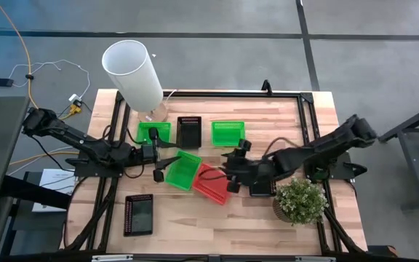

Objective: Stack baskets by color
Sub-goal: Stack the orange bin on the orange bin

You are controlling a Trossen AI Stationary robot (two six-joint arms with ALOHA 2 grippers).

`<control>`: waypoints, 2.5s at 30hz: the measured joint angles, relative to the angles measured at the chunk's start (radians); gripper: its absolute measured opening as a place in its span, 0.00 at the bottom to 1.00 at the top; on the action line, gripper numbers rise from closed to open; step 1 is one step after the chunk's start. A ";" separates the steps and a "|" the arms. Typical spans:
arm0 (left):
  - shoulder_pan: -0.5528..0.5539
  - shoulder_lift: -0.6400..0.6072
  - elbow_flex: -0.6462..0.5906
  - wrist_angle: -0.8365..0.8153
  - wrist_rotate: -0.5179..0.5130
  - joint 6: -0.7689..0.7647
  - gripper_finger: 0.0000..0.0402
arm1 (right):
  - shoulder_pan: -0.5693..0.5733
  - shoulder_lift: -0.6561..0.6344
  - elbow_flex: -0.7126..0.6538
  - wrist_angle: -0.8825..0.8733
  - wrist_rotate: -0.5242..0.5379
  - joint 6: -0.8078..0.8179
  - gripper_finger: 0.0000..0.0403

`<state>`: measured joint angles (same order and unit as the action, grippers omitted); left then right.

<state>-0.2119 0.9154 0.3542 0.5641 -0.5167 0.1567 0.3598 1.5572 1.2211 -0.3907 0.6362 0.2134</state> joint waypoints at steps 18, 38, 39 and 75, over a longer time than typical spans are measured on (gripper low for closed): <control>0.000 0.000 0.000 -0.018 0.019 -0.185 0.45 | 0.064 0.232 0.124 -0.206 0.093 0.281 0.49; 0.000 0.001 0.000 -0.022 0.140 -0.262 0.45 | 0.043 0.240 0.021 -0.178 0.089 0.372 0.48; 0.000 0.001 0.000 -0.022 0.140 -0.262 0.45 | 0.039 0.240 0.021 -0.177 0.090 0.370 0.47; 0.000 0.001 0.001 -0.043 0.140 -0.259 0.45 | -0.015 -0.181 -0.572 0.698 -0.134 0.281 0.00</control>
<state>-0.2123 0.9161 0.3550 0.5208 -0.3769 -0.1024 0.3451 1.3759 0.6491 0.3075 0.5020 0.4941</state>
